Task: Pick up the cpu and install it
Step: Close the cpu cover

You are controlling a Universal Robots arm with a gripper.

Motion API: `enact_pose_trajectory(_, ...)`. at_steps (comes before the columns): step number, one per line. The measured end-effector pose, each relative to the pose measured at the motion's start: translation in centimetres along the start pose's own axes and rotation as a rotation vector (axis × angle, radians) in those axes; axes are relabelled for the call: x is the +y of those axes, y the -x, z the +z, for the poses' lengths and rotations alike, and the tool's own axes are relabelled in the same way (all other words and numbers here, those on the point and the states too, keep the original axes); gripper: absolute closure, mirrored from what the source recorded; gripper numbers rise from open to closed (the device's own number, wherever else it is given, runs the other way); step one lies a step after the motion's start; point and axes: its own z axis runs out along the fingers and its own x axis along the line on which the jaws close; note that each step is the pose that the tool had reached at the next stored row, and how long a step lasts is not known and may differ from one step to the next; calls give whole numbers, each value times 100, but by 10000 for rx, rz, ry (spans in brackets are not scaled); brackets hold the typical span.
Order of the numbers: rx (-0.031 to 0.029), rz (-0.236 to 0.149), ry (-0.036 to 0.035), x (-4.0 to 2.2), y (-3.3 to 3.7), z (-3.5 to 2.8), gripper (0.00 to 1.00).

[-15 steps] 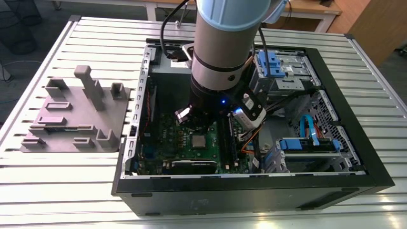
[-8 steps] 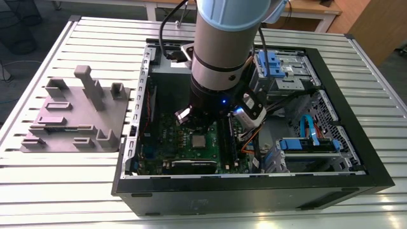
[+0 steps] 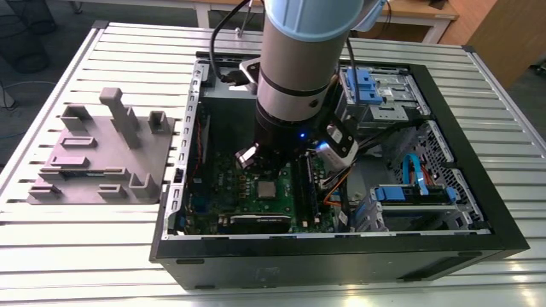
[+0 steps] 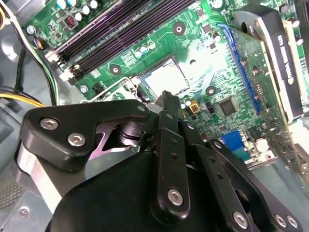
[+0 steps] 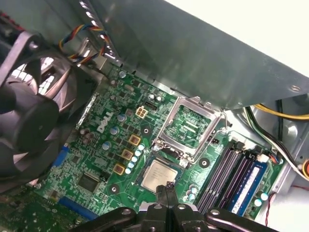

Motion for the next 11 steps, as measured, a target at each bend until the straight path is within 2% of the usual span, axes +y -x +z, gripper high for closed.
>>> enact_pose_trajectory(3,11,-223,-1,0,0,0,89)
enact_pose_trajectory(11,13,-232,-1,0,0,0,89)
